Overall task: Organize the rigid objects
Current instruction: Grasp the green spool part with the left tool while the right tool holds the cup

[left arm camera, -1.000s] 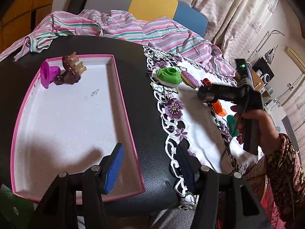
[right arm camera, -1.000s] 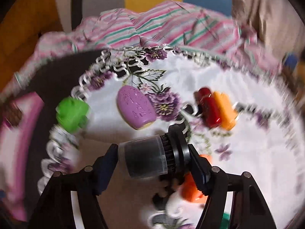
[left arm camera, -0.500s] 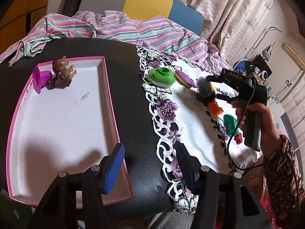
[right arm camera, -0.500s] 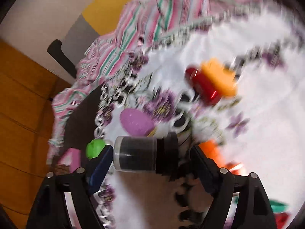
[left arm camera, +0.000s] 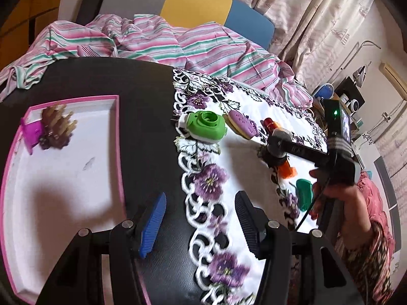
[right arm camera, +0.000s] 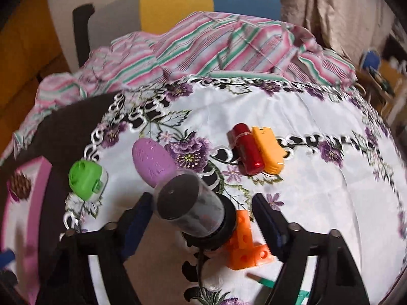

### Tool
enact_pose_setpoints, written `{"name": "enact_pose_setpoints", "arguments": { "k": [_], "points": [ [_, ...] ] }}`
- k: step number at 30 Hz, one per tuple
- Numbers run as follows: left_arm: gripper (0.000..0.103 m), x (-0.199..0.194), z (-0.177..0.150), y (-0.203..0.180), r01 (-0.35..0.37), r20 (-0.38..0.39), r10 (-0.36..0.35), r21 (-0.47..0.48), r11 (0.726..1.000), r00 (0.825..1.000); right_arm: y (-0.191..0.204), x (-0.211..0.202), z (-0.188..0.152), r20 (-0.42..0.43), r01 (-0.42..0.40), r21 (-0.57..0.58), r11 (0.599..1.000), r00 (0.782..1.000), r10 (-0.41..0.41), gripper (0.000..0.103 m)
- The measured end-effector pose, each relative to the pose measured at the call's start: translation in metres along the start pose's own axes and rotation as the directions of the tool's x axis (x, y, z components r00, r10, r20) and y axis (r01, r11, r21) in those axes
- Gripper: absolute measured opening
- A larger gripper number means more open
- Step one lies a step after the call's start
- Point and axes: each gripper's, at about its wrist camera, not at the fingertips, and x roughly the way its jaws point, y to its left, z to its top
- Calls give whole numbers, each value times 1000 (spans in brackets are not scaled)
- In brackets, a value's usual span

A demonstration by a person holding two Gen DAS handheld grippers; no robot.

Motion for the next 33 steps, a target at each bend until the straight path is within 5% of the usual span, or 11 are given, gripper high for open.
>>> {"name": "enact_pose_setpoints", "arguments": {
  "k": [3,10,14,18,22,30,33],
  "points": [
    [57,15,12,-8,-10,-15,10,14,1000,1000,8,7,-1,-26,21,-46,999,999,-22,50],
    [59,59,38,-23,-59,-55,61,31,998,997,5,1,1,-14,-15,-9,1000,1000,15,48],
    [74,78,53,-31,-67,-51,69,40,997,996,-6,-6,5,15,-40,57,998,999,39,48],
    [75,100,71,-24,-21,-90,13,-88,996,996,-12,-8,8,25,-65,99,993,998,63,48],
    [81,118,85,-10,-3,-113,-26,-254,967,993,-14,-10,8,39,-80,121,989,996,76,48],
    [83,149,106,10,-53,-180,-19,-388,920,984,-16,-11,10,47,-101,144,984,994,95,48],
    [83,158,110,8,-70,-199,-6,-374,925,980,-16,-11,10,48,-104,149,983,994,98,48]
  ]
}}
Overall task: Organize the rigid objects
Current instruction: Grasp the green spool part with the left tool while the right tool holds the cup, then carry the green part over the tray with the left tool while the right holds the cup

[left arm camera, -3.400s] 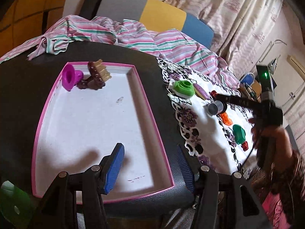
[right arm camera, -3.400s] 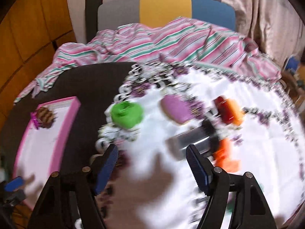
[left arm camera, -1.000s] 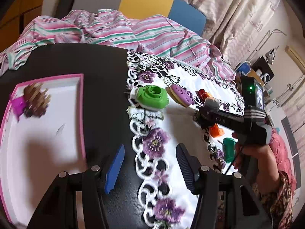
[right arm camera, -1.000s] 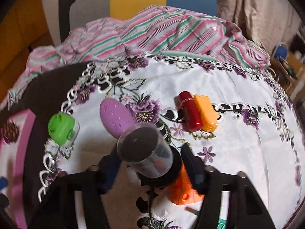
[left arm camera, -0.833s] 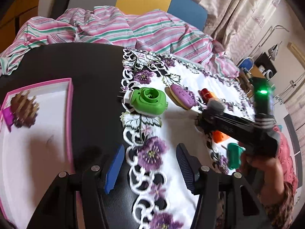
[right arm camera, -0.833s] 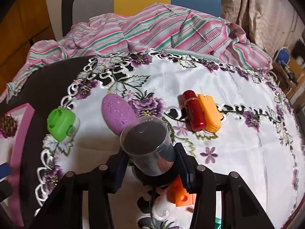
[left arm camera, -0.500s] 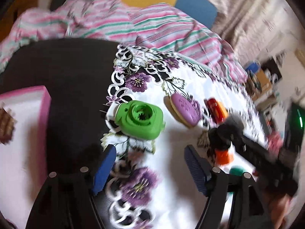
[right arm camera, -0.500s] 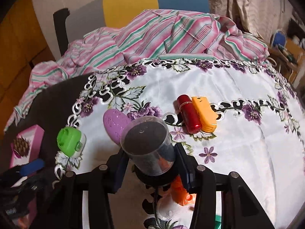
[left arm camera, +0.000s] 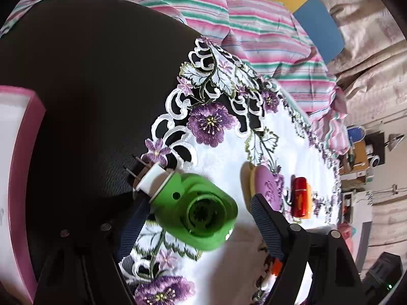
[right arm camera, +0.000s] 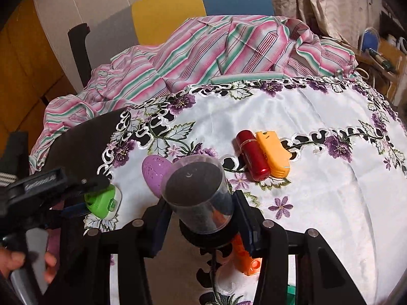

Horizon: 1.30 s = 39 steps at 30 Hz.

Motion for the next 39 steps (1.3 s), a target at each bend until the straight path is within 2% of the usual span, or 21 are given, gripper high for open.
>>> {"name": "enact_pose_setpoints", "arguments": {
  "k": [5,7,10,12,15,17,19,22,27,39],
  "points": [
    [79,7,5,-16,-43,9,43,93,995,999,0,2,0,-10,-11,5,1000,1000,11,48],
    [57,8,3,-21,-81,35,77,146,986,996,0,2,0,-10,-15,7,1000,1000,15,48],
    [56,6,-3,-26,-109,62,96,248,963,993,-2,1,0,-10,-18,19,1000,1000,18,48],
    [56,2,-12,-29,-130,85,108,321,938,990,-4,2,0,-13,-23,32,999,1000,23,48],
    [57,-1,-22,-30,-132,118,93,386,913,989,-6,3,1,-20,-36,51,998,999,38,48],
    [58,-1,-24,-28,-138,127,96,383,914,987,-6,4,1,-25,-41,53,998,999,42,48],
    [58,8,-23,-21,-161,85,140,337,928,986,-5,5,1,-30,-40,51,998,999,42,48],
    [54,5,-25,-19,-118,90,93,331,936,992,-4,7,0,-32,-36,43,998,999,37,48],
    [53,-3,-30,-17,-140,116,104,362,921,988,-4,7,-1,-31,-28,37,999,999,29,48],
    [53,-42,-46,5,-85,169,29,331,940,985,0,8,-3,-32,-17,5,1000,999,17,48]
  ]
}}
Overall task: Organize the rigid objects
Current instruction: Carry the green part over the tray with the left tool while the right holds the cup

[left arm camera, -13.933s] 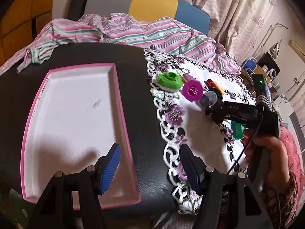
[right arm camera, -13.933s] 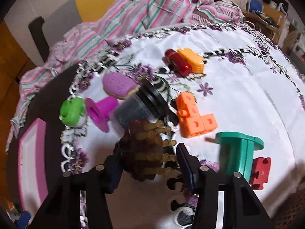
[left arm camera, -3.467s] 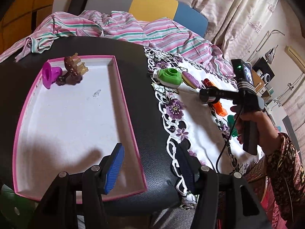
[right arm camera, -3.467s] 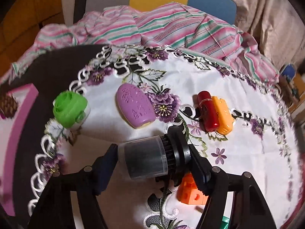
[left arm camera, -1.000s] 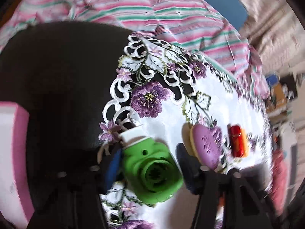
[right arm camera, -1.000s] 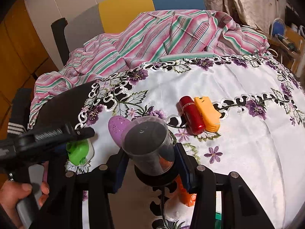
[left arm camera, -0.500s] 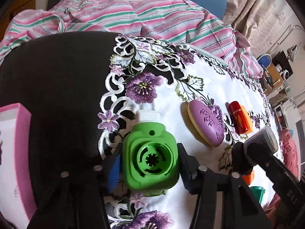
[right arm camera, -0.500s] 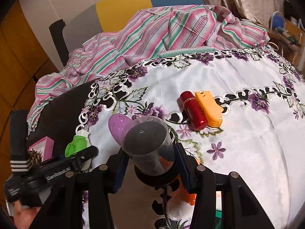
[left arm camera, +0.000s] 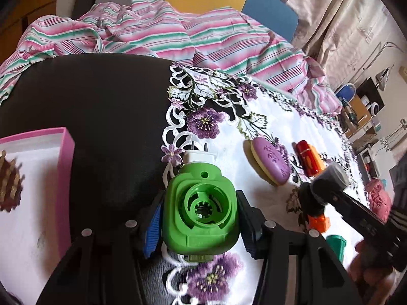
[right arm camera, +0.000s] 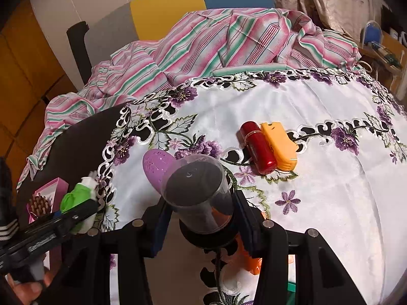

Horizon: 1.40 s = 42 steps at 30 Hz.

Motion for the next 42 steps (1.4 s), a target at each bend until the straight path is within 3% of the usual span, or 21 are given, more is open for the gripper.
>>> {"name": "enact_pose_setpoints", "arguments": {
  "k": [15,24,34,42],
  "points": [
    [53,-61,-27,31,-13,92,13,6,1000,996,9,-3,-4,18,20,-55,998,1000,-19,48],
    [53,-97,-40,86,-58,147,68,-71,996,987,15,-4,-8,25,21,-91,996,1000,-19,48],
    [53,-121,-54,141,-85,170,113,-164,983,979,9,-8,-8,41,25,-52,998,999,-22,48],
    [53,-123,-69,180,-175,143,206,-199,964,968,13,-20,-6,90,-24,-26,999,996,26,48]
  ]
}}
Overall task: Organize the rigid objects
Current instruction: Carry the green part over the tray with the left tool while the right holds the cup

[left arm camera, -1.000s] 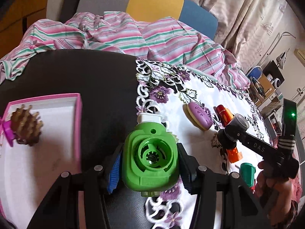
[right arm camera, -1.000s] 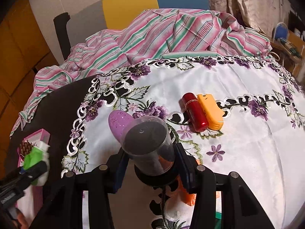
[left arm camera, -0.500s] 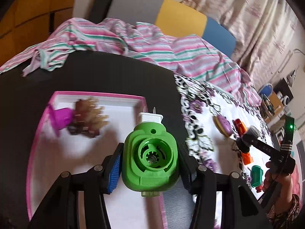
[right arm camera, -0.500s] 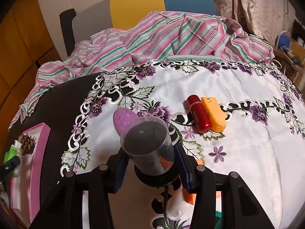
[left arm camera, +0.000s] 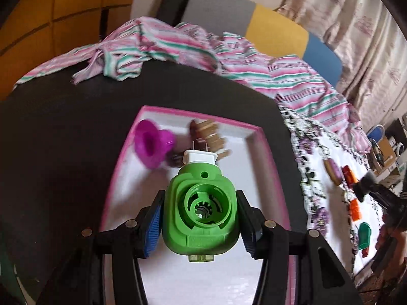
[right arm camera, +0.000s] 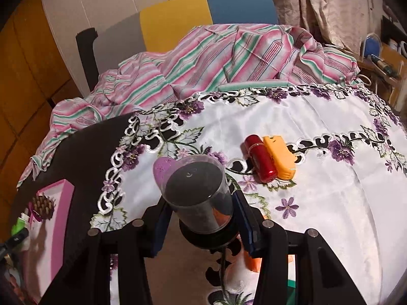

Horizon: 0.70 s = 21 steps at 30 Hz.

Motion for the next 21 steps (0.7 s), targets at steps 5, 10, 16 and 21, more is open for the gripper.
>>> {"name": "enact_pose_setpoints", "arguments": {
  "k": [5,10,16,21],
  "points": [
    [53,12,-3,20,-39,-26,39,-27,999,999,23,-3,-6,-10,-84,26,996,996,84,48],
    [53,17,-6,27,-49,-31,48,-31,998,998,57,-10,-13,-8,-137,-25,990,991,137,48],
    [53,19,-8,31,-57,-22,56,-28,998,998,99,-18,-15,-7,-192,-81,978,981,192,48],
    [53,20,-6,31,-63,-28,62,-38,997,998,139,-18,-20,-23,-223,-143,964,975,222,48]
  ]
}}
